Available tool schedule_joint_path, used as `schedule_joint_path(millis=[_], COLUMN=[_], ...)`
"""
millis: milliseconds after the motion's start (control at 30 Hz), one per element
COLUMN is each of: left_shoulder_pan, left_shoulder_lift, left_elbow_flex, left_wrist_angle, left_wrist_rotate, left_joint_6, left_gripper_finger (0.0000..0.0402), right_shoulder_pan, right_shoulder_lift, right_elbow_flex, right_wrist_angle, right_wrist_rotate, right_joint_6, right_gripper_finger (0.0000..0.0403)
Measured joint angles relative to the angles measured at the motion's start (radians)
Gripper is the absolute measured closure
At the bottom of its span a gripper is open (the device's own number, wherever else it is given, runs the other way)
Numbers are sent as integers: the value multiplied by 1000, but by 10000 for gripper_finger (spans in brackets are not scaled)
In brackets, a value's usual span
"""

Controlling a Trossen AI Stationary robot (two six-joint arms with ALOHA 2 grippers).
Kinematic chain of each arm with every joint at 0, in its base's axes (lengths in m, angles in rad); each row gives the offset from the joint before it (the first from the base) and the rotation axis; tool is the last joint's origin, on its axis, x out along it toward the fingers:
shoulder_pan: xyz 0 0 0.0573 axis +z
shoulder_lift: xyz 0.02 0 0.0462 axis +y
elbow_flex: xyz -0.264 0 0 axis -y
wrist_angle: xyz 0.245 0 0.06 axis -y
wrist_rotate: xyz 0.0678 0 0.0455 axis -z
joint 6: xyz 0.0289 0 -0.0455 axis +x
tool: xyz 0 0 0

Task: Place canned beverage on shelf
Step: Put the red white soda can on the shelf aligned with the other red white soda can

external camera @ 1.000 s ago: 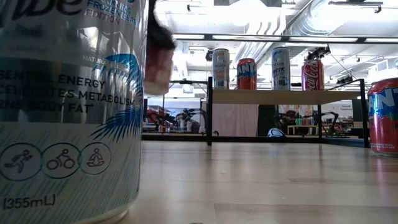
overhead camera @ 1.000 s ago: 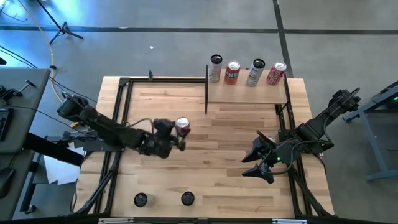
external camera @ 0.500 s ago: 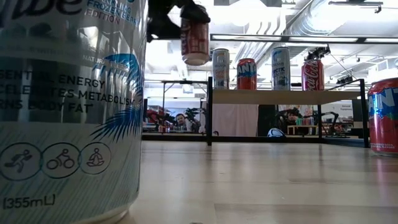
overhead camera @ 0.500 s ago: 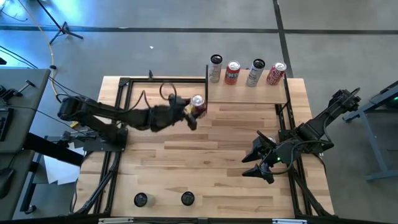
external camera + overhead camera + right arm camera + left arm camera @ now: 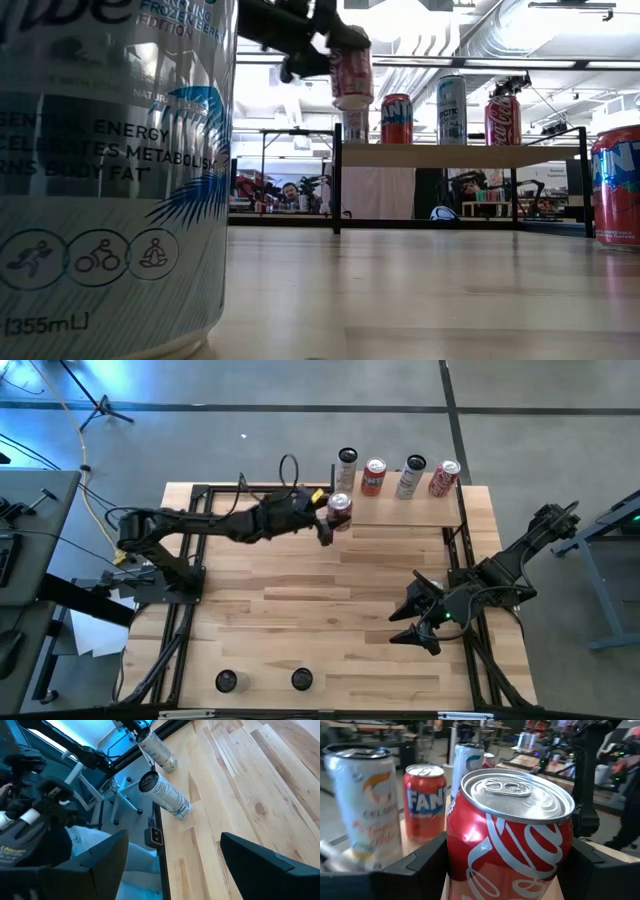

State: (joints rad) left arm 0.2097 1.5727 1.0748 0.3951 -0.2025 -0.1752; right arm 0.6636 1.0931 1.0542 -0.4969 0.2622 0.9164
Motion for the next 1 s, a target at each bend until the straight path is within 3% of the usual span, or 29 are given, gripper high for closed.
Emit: schedule_joint_path(millis=[200, 467, 1000], left_shoulder_pan=[67, 94, 79], left_shoulder_lift=[110, 236, 269], left_elbow_flex=[89, 210, 246], left_wrist_angle=[24, 26, -8], left_wrist_rotate=[140, 209, -25], left_joint_6=[4, 26, 26], left_gripper_finger=[144, 144, 144], right_shoulder_pan=[0, 0, 0], right_shoulder_lift=[0, 0, 0], right_elbow_flex=[0, 0, 0], right_wrist_angle=[0, 0, 0], right_wrist_rotate=[0, 0, 0], right_joint_6=[0, 0, 0], right_gripper_finger=[99, 99, 99])
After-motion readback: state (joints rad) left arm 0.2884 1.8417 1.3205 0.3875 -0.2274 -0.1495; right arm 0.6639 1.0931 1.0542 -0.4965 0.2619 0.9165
